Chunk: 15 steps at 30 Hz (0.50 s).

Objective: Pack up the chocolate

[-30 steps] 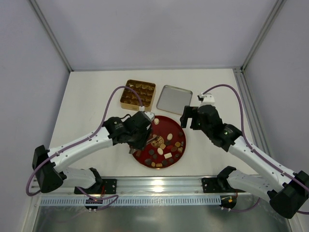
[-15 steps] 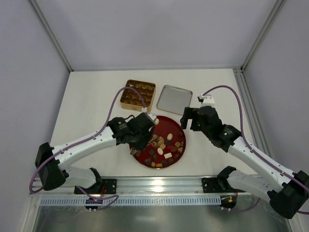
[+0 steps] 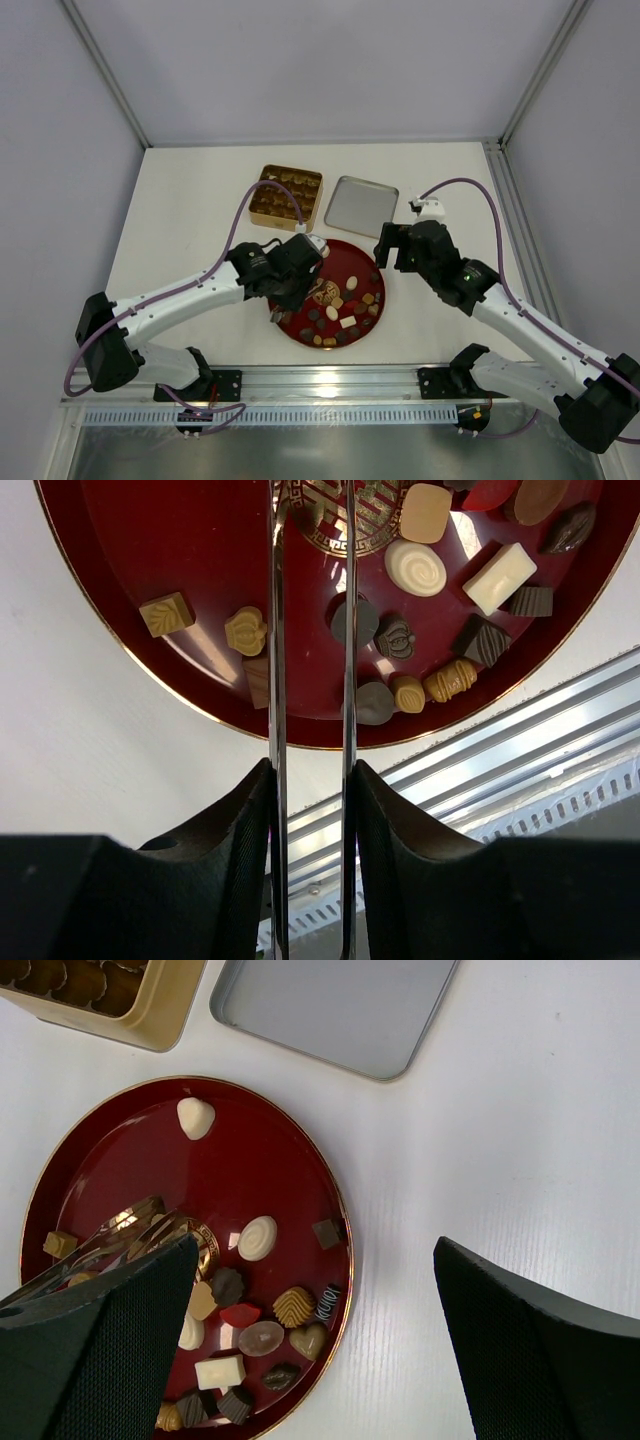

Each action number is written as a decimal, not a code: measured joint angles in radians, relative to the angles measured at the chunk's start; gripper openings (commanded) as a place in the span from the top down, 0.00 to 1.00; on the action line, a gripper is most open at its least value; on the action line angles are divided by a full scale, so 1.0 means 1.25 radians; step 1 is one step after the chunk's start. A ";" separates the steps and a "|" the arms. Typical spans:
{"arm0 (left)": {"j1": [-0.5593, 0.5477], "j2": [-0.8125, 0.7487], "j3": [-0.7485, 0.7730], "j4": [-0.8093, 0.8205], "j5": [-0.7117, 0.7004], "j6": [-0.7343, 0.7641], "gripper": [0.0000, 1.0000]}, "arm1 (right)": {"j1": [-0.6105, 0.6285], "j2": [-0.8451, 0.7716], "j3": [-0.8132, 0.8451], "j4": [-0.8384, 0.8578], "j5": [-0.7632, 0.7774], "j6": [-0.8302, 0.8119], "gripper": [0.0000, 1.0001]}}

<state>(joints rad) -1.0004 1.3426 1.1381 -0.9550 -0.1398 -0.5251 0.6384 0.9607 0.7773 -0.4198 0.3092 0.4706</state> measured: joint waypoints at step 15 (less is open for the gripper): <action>-0.001 0.002 0.009 -0.003 -0.023 0.002 0.71 | -0.001 0.000 -0.003 0.000 0.000 0.000 0.00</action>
<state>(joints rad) -1.0012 1.3445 1.1492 -0.9585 -0.1680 -0.5228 0.6376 0.9607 0.7738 -0.4194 0.3092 0.4709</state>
